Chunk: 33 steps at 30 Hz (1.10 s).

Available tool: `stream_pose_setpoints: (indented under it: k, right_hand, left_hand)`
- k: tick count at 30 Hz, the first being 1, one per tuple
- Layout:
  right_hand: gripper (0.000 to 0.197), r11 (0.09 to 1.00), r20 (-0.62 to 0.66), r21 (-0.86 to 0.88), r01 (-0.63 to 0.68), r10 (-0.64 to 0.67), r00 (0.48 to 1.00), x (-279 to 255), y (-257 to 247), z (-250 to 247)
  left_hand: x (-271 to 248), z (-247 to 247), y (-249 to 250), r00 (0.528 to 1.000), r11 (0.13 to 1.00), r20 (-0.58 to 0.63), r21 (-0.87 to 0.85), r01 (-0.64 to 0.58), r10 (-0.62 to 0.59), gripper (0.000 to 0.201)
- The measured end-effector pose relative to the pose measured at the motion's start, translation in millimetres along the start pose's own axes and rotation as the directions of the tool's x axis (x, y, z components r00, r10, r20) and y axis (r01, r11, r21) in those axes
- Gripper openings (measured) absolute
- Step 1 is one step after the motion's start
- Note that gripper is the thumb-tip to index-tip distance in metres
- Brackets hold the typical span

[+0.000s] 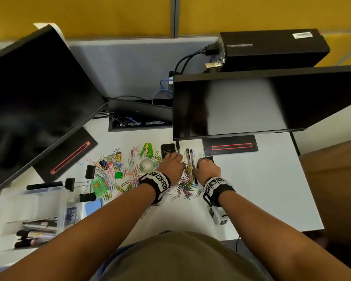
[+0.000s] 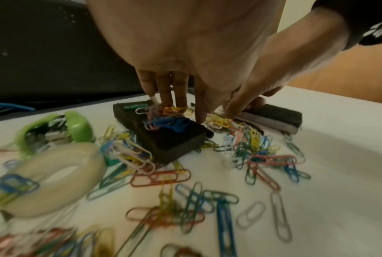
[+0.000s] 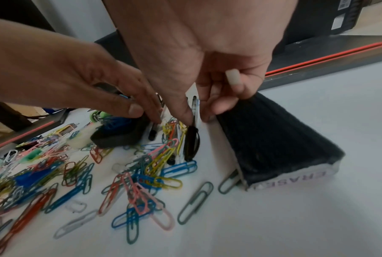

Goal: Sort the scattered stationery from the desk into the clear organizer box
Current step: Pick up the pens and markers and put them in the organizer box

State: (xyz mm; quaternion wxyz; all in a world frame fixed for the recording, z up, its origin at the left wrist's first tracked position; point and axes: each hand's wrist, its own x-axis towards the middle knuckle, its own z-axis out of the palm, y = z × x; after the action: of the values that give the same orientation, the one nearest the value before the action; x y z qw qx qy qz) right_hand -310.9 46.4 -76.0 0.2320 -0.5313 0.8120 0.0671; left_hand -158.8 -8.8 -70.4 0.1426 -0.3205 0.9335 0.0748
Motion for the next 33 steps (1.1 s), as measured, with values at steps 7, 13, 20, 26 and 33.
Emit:
stream_pose_setpoints:
  k: [7,13,20,26,33]
  right_hand:
    - [0.025,1.000,0.060,0.003,-0.017,0.017,0.998,0,-6,-2]
    - [0.026,0.989,0.084,0.136,-0.063,0.052,0.995,5,-6,-12]
    - [0.023,0.950,0.099,0.313,0.002,-0.034,0.994,16,-17,-13]
    - [0.027,0.941,0.105,0.338,-0.007,-0.031,0.994,30,-31,-9]
    - [0.032,0.979,0.136,0.203,-0.024,-0.004,0.991,39,-42,-6]
  left_hand:
    - [4,1,-11,0.989,0.989,-0.015,0.003,0.150,-0.150,0.023]
    - [18,-5,-14,0.948,0.947,0.064,-0.057,0.315,-0.311,0.030]
    - [18,6,-7,0.915,0.925,0.153,-0.023,0.380,-0.372,0.035]
    - [14,0,-5,0.889,0.879,0.182,-0.164,0.448,-0.419,0.023]
    - [-8,-9,-28,0.851,0.738,0.108,-0.450,0.503,-0.514,0.024]
